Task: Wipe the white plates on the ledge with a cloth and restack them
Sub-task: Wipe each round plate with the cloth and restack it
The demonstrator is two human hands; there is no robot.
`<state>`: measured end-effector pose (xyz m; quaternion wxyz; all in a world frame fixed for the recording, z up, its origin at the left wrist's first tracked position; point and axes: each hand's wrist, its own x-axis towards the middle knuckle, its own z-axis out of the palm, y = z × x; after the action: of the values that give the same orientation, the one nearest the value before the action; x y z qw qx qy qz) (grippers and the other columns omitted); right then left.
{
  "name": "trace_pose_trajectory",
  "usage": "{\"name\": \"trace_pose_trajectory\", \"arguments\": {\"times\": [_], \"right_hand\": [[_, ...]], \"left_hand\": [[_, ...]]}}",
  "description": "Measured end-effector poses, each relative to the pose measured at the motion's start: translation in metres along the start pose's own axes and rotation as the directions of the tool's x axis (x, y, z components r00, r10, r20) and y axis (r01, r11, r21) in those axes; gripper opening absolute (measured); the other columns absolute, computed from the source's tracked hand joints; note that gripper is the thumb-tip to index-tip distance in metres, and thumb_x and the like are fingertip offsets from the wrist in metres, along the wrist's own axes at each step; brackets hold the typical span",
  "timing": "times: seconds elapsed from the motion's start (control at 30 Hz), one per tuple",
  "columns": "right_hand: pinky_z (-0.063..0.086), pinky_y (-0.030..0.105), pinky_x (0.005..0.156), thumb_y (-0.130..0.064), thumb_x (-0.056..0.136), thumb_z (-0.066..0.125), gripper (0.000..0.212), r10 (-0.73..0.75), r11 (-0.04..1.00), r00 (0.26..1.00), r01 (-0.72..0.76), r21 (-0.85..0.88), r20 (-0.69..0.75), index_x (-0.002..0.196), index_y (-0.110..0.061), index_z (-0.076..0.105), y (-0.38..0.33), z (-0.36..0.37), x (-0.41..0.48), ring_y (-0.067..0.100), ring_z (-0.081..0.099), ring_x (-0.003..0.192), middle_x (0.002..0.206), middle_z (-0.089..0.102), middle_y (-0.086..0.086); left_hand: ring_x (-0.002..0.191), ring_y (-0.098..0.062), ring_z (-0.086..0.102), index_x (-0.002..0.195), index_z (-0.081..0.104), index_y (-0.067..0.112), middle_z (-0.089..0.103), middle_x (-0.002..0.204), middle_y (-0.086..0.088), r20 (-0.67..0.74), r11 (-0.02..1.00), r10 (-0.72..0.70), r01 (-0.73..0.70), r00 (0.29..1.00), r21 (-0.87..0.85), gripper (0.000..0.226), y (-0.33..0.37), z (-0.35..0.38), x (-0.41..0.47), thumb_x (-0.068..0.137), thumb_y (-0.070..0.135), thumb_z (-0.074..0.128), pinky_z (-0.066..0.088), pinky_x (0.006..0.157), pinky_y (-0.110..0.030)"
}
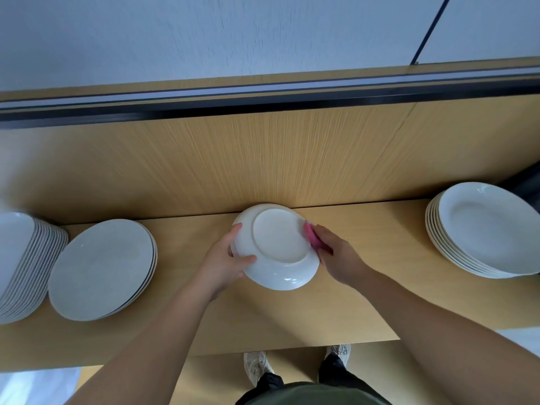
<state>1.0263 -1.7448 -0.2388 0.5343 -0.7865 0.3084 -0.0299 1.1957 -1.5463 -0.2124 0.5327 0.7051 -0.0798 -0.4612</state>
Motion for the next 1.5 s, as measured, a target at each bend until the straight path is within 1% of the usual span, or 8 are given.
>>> {"name": "trace_pose_trajectory", "arguments": {"times": [0.2,0.4,0.57,0.73,1.0,1.2,1.37,1.5], "right_hand": [[0.028,0.023,0.114,-0.004,0.098,0.044,0.052,0.062,0.995,0.997,-0.058,0.083,-0.049,0.143,-0.03,0.045,-0.003,0.013,0.001,0.006,0.043,0.132,0.139,0.051,-0.014],[0.024,0.041,0.119,-0.002,0.098,0.043,0.058,0.111,0.987,0.975,-0.086,0.135,-0.193,0.148,-0.031,0.038,0.007,0.047,-0.032,0.017,0.03,0.143,0.151,0.041,-0.009],[0.009,-0.001,0.107,0.004,0.098,0.043,0.055,0.065,0.996,0.975,-0.051,0.071,-0.213,0.147,-0.02,0.036,-0.003,0.065,-0.057,0.011,0.02,0.146,0.148,0.029,-0.018],[0.019,0.006,0.109,0.004,0.098,0.044,0.054,-0.167,0.984,0.963,0.15,-0.095,-0.212,0.145,-0.023,0.045,-0.017,0.043,-0.056,-0.001,0.03,0.141,0.151,0.036,-0.017],[0.004,0.034,0.122,-0.067,0.09,-0.007,0.075,-0.199,0.843,0.96,0.271,-0.465,0.199,0.153,-0.031,0.014,-0.014,0.047,-0.029,0.017,0.001,0.151,0.162,0.011,-0.005],[0.011,0.031,0.12,-0.023,0.106,0.028,0.048,-0.127,0.818,0.973,0.213,-0.534,0.194,0.153,-0.019,0.025,-0.016,0.025,-0.004,0.022,0.014,0.149,0.161,0.018,0.0],[0.024,0.042,0.115,-0.017,0.104,0.031,0.048,-0.057,0.788,0.99,0.126,-0.603,0.132,0.151,-0.013,0.028,-0.023,0.022,0.026,0.03,0.023,0.142,0.157,0.026,0.006],[0.024,0.039,0.115,-0.013,0.104,0.033,0.046,-0.034,0.802,0.994,0.09,-0.591,0.105,0.15,-0.012,0.03,-0.035,0.028,0.044,0.03,0.02,0.144,0.157,0.024,0.008]], "left_hand": [[0.119,-0.025,0.055,0.146,0.035,0.035,0.051,0.137,-0.003,-0.056,0.998,-0.008,0.005,0.998,-0.056,0.088,-0.013,0.006,0.0,0.077,-0.001,0.075,0.057,0.074,-0.038],[0.119,-0.029,0.055,0.144,0.037,0.038,0.051,0.137,-0.006,-0.078,0.997,0.024,-0.03,0.997,-0.077,0.087,-0.017,0.012,-0.002,0.077,-0.003,0.074,0.054,0.062,-0.028],[0.119,-0.027,0.053,0.144,0.036,0.038,0.048,0.139,-0.003,-0.101,0.997,0.065,-0.069,0.993,-0.037,0.088,-0.019,0.016,-0.002,0.076,0.001,0.077,0.056,0.065,-0.032],[0.116,-0.025,0.054,0.144,0.036,0.038,0.048,0.135,-0.002,-0.107,0.995,0.093,-0.09,0.99,0.032,0.086,-0.018,0.022,-0.003,0.077,0.004,0.077,0.057,0.082,-0.042],[0.119,-0.028,0.053,0.145,0.036,0.037,0.047,0.138,-0.003,-0.106,0.994,0.09,-0.082,0.99,0.071,0.087,-0.018,0.028,-0.003,0.076,0.003,0.078,0.057,0.071,-0.03],[0.12,-0.035,0.053,0.144,0.038,0.037,0.049,0.137,-0.01,-0.114,0.992,0.096,-0.086,0.989,0.094,0.085,-0.023,0.027,0.0,0.076,0.004,0.077,0.051,0.061,-0.022],[0.126,-0.033,0.049,0.144,0.037,0.038,0.047,0.14,-0.007,-0.112,0.99,0.094,-0.081,0.989,0.114,0.087,-0.023,0.025,0.001,0.074,0.009,0.08,0.053,0.091,-0.046],[0.127,-0.028,0.048,0.145,0.037,0.035,0.044,0.143,-0.004,-0.112,0.993,0.08,-0.069,0.99,0.098,0.086,-0.02,0.026,0.001,0.075,0.006,0.079,0.052,0.094,-0.049]]}}
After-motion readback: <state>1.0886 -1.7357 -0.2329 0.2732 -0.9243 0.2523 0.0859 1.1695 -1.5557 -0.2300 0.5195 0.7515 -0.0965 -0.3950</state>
